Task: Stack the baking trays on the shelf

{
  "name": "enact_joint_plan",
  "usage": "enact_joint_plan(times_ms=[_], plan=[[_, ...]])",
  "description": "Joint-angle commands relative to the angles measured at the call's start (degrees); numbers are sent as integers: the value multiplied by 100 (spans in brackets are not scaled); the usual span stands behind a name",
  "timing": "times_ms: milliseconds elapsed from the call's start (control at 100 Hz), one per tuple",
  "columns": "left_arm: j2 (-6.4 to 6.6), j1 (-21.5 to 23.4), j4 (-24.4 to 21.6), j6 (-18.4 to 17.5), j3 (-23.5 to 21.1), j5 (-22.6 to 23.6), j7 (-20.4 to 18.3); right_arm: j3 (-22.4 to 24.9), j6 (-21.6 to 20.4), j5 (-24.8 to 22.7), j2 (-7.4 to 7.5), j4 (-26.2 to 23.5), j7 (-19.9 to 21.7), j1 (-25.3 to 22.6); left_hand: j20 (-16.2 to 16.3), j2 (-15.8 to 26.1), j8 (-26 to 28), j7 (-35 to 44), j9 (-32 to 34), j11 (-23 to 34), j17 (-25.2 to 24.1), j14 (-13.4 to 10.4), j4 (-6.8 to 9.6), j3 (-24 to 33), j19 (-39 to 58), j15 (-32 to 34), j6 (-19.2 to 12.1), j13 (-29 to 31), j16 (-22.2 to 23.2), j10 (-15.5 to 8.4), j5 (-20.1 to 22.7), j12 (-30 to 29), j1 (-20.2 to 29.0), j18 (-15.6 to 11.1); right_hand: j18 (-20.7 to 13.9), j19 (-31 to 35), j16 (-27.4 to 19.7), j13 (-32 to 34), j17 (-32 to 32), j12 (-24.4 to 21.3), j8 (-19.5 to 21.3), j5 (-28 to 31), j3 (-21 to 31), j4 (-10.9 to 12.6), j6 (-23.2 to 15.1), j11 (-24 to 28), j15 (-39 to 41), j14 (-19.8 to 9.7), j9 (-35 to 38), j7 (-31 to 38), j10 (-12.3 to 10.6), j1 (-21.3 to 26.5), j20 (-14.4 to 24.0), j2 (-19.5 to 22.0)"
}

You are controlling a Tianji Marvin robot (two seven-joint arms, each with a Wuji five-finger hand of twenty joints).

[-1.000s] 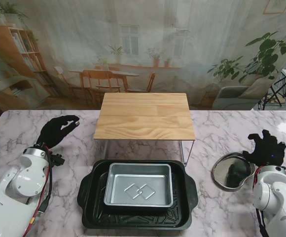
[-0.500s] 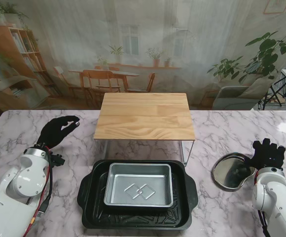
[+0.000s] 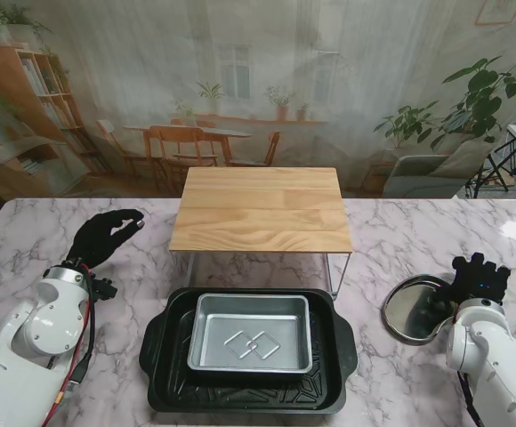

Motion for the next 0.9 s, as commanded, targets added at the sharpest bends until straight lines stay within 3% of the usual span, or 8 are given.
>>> enact_joint_plan(times_ms=[0, 170, 380, 480, 570, 690, 790, 890], plan=[[6, -6, 20, 23, 21, 16, -86, -30, 63, -25, -44, 111, -7, 41, 113, 299, -6, 9, 5, 92, -91, 3, 151, -125, -129, -49, 35, -194, 32, 14, -101, 70, 208, -28, 75, -90, 40, -156, -97, -27, -93, -121, -76, -57, -205, -153, 252, -96, -238, 58, 60, -174, 103, 104], [9, -9, 28, 22, 26, 30, -94, -150, 131, 92, -62, 273, -86, 125, 114, 300, -5, 14, 1, 92, -87, -4, 152, -124, -130, -50, 37, -197, 31, 8, -95, 69, 209, -35, 44, -117, -25, -232, -102, -114, 26, 259, 126, -36, -376, -219, 137, -110, -296, 339, 61, -157, 118, 111], [12, -15, 36, 35, 40, 40, -105, -285, 188, 316, -111, 437, -208, 181, 115, 304, -8, 12, -4, 92, -93, 7, 152, -124, -132, -50, 38, -195, 31, 18, -101, 68, 209, -26, 53, -166, -93, -256, -149, -281, 495, 1232, 1019, -70, -804, -259, 89, -151, -234, 921, 41, -78, 174, 226], [11, -20, 42, 37, 46, 39, -103, -349, 194, 448, -142, 529, -288, 215, 115, 303, -10, 10, -6, 92, -97, -1, 153, -123, -134, -50, 47, -198, 31, 14, -101, 68, 211, -30, 57, -187, -130, -259, -158, -359, 114, 1405, 1016, -697, -1170, -262, 66, -165, -182, 1751, 15, 422, 216, 27], [13, -22, 47, 40, 51, 48, -105, -410, 207, 550, -170, 640, -395, 263, 116, 303, -9, 11, -8, 93, -94, 6, 153, -124, -132, -50, 36, -200, 31, 14, -100, 68, 212, -26, 64, -195, -143, -238, -155, -415, 96, 1626, 1049, -785, -1495, -270, 61, -170, -33, 2518, -16, 771, 226, -104], [12, -28, 55, 36, 55, 49, -100, -472, 216, 632, -189, 750, -477, 304, 115, 310, -11, 8, -5, 95, -98, -1, 152, -125, -135, -52, 39, -204, 30, 1, -107, 68, 209, -26, 198, -281, -340, -89, -178, -479, 848, 2081, 1234, -828, -1949, -286, -186, -119, 456, 3061, -137, 1000, 185, -190], [13, -34, 64, 31, 58, 58, -96, -424, 99, 850, -240, 776, -535, 306, 117, 303, -7, 14, -7, 96, -93, 3, 155, -122, -131, -49, 37, -200, 31, 7, -100, 68, 219, -31, 360, -359, -617, 272, -151, -542, 1064, 2266, 1337, -830, -1792, -421, -566, 5, 1145, 3205, -219, 1182, 133, -182], [13, -37, 67, 29, 61, 59, -95, -377, 10, 1003, -280, 781, -574, 297, 118, 303, -9, 12, -6, 100, -88, 1, 156, -123, -128, -47, 40, -198, 31, 6, -104, 69, 216, -39, 474, -462, -791, 872, 166, -814, 1275, 2404, 1762, -835, -1053, -872, -776, 141, 2273, 3457, 78, 1462, -48, -289]])
